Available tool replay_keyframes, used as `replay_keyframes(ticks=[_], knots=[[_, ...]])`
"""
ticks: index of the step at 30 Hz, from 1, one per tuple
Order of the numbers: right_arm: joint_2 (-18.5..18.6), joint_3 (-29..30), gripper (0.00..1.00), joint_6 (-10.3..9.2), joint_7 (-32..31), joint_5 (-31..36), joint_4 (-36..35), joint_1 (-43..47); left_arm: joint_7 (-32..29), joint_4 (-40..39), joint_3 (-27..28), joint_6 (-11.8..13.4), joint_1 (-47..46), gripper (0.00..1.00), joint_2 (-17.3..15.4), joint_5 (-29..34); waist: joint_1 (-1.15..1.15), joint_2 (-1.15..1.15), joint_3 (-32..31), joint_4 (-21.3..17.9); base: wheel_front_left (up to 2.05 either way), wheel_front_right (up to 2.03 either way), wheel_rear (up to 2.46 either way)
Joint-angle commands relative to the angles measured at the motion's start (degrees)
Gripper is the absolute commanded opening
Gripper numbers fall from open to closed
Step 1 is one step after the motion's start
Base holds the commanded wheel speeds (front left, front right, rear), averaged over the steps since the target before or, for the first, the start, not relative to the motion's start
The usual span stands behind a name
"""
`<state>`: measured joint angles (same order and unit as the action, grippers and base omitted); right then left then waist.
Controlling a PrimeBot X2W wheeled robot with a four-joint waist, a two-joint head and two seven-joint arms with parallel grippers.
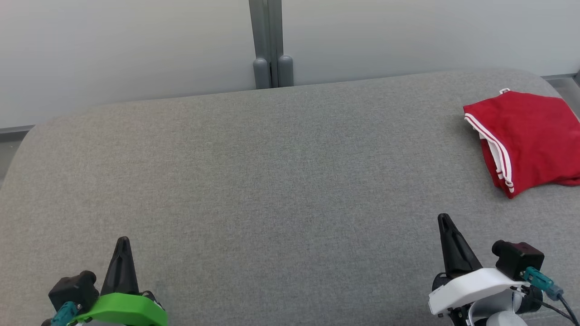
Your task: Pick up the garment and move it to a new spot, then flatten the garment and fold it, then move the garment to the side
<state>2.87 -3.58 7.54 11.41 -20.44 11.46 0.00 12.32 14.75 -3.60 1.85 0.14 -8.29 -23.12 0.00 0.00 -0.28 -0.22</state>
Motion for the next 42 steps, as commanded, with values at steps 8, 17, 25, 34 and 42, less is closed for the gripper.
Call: replay_keyframes(ticks=[8,17,25,34,42], knots=[[0.6,1.0,0.0,-0.01,-1.9,-10.0,-0.4,-1.8,-2.3,-1.0,1.6,-1.5,-1.8,0.0,0.4,-9.4,0.0,0.0,0.0,0.0,0.0,0.0,0.0],[0.9,1.9,0.0,-0.02,-3.8,-19.0,0.0,-2.5,-4.5,-1.1,2.8,-2.6,-2.5,0.0,1.1,-17.8,0.0,0.0,0.1,0.0,0.0,0.0,0.0],[1.0,2.6,0.0,-0.02,-5.3,-25.6,0.3,-3.0,-6.2,-1.1,3.7,-3.4,-3.1,0.0,1.6,-23.9,0.0,0.0,0.1,0.0,0.0,0.0,0.0],[1.1,3.4,0.0,-0.03,-6.8,-32.3,0.5,-3.5,-8.0,-1.1,4.6,-4.2,-3.6,0.0,2.1,-30.3,0.0,0.0,0.1,0.1,0.0,0.0,0.0],[1.1,4.0,0.0,-0.04,-8.1,-37.7,0.8,-3.8,-9.4,-1.0,5.3,-5.0,-4.1,0.0,2.6,-35.4,0.0,0.0,0.2,0.1,0.0,0.0,0.0]])
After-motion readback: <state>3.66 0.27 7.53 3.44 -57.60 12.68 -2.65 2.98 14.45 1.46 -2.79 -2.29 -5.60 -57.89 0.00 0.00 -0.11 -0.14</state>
